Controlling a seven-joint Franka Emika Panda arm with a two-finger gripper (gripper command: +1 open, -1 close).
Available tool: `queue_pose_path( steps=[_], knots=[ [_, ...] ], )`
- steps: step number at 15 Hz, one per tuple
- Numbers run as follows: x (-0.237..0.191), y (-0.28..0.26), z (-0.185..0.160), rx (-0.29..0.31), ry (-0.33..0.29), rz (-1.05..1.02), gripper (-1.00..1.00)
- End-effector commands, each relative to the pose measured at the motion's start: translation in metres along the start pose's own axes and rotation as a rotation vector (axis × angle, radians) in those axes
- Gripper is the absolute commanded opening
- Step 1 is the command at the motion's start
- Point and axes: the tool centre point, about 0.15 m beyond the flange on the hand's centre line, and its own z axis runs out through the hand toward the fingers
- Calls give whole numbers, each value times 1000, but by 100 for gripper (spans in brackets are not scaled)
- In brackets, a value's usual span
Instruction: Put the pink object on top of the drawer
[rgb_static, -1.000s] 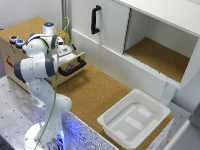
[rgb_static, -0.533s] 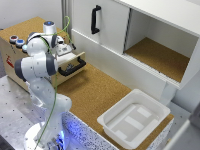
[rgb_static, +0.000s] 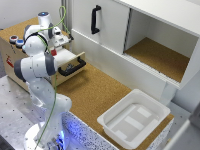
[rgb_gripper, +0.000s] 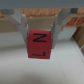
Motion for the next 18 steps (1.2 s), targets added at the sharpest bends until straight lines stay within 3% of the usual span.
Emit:
queue_pose_path(
  steps=[1,5,11,16,17,18],
  knots=[
    [72,40,-36,-31,-88,-79,-100],
    [110,51,-34,-24,-74,-162,-100],
    [140,45,14,81,-98,-237,-100],
    [152,20,2,76,-88,-266,-100],
    [151,16,-4,62,-94,-259,100],
    [148,15,-12,51,-94,-242,100]
  ],
)
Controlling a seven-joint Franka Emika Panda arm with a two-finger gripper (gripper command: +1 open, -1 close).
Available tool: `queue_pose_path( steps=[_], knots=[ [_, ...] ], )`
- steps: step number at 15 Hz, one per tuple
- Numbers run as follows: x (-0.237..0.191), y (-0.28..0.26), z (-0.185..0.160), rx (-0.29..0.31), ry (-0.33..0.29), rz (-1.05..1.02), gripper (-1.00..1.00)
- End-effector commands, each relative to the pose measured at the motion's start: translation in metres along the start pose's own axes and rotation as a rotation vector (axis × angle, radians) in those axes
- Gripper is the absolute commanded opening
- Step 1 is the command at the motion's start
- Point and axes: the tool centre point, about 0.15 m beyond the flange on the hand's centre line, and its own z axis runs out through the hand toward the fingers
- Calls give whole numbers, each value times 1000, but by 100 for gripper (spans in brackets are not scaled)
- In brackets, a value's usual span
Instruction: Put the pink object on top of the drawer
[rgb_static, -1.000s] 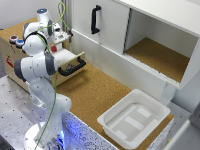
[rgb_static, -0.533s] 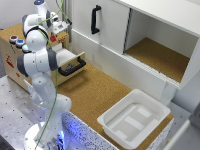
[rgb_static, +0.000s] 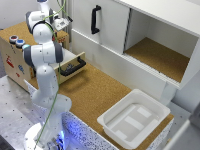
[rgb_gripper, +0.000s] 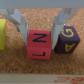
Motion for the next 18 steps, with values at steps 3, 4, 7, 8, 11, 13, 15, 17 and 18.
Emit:
queue_pose_path(
  steps=[3,4,7,8,11,13,15,17,18],
  knots=[
    [21,-8,-39,-33,-162,51,100],
    [21,-8,-39,-33,-162,51,100],
    [21,-8,-39,-33,-162,51,100],
    [21,-8,-39,-33,-162,51,100],
    [21,-8,-39,-33,-162,51,100],
    [21,-8,-39,-33,-162,51,100],
    [21,-8,-39,-33,-162,51,100],
    [21,-8,-39,-33,-162,51,100],
    [21,-8,-39,-33,-162,51,100]
  ],
)
